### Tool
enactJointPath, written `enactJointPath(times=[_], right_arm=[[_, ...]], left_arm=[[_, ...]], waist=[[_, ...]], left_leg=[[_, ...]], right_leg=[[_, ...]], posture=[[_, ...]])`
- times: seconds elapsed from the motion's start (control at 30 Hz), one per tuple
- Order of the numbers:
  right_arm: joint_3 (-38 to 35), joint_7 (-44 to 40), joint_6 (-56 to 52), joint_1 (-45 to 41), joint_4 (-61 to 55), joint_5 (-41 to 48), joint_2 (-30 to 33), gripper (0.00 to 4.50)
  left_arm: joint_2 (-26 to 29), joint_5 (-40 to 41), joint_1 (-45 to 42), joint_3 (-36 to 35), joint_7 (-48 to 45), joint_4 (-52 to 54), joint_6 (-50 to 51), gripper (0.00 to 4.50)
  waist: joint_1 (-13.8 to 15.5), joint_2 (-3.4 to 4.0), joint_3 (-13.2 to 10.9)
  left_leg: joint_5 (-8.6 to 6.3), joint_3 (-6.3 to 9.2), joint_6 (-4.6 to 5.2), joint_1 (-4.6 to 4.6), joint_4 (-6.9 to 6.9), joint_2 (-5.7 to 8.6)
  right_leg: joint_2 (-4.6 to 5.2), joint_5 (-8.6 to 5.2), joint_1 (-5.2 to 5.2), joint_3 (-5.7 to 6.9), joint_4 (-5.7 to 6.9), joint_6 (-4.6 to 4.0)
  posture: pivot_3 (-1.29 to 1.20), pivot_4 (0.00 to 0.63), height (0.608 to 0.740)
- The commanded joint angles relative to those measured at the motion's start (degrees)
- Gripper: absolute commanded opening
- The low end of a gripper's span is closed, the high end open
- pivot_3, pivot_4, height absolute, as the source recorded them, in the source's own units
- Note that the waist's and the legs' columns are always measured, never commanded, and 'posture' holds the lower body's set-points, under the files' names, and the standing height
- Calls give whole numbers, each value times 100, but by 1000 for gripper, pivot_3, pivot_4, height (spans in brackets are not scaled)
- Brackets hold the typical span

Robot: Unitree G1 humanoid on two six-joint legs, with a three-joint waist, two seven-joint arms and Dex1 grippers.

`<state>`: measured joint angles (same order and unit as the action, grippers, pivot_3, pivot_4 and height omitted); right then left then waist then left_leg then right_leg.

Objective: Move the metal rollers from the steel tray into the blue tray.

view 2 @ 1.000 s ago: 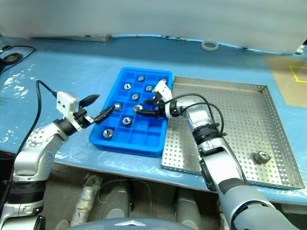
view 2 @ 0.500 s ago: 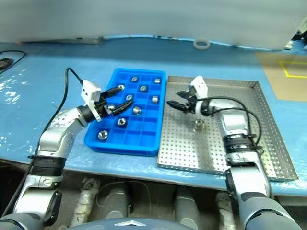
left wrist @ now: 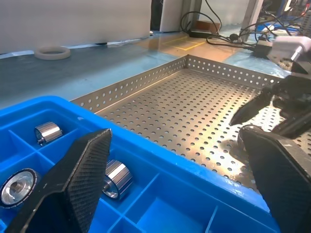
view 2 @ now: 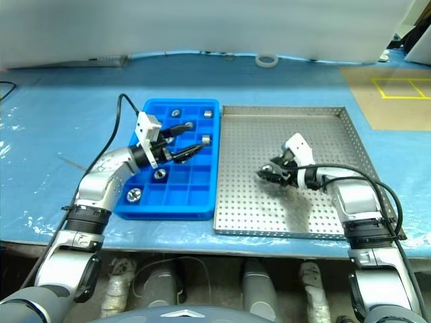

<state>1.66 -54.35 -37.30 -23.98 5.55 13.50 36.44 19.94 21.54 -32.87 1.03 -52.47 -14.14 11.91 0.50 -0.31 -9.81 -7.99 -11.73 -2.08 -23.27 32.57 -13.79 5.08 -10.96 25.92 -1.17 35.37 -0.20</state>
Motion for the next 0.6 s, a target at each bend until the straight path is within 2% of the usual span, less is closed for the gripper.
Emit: enactJointPath(times=[0.03, 0.2, 0.3, 0.5, 0.57, 0.6], right_arm=[[24, 39, 77, 25, -210, -5, 80, 3308], [-73, -13, 41, -279, -210, 320, -163, 1805], [-168, -97, 11, -707, -78, 621, -438, 1781], [-238, -415, -42, -1580, 317, 1227, -1061, 1781], [-119, -654, -167, -1731, 333, 1395, -1192, 1781], [225, -965, -203, -1745, 266, 1389, -1263, 1781]], left_arm=[[11, 10, -96, -37, -74, 103, -95, 4500], [89, 10, -44, -115, -7, 264, -25, 4500], [216, 61, 187, -242, 150, 616, 105, 4500], [426, 160, 877, -560, 608, 1540, 451, 4500], [486, 187, 1058, -666, 747, 1772, 541, 4500], [531, 196, 1230, -784, 868, 1955, 589, 4500]], waist=[[-7, 0, 0], [-62, -1, -1], [-127, -2, -1], [-66, -2, -1], [44, -2, -2], [90, -2, -2]], left_leg=[[-1, -1, 1, 0, 2, 0], [-2, -2, 4, -1, 9, 1], [-2, -2, 4, -2, 8, 0], [-2, -1, 3, -3, -2, -4], [-2, -1, 2, -3, -8, -4], [-1, 0, 2, -4, -9, -6]], right_leg=[[0, 0, 0, -1, 0, 0], [0, 0, -1, -6, 1, 2], [0, 1, 4, -4, 3, 2], [1, 0, 8, 1, 3, 0], [1, 0, 8, 4, 2, -1], [1, 0, 8, 4, 1, -1]], posture=[[-328, 150, 740], [-284, 150, 740], [-212, 150, 740], [-79, 150, 740], [-44, 150, 740], [-3, 150, 740]])
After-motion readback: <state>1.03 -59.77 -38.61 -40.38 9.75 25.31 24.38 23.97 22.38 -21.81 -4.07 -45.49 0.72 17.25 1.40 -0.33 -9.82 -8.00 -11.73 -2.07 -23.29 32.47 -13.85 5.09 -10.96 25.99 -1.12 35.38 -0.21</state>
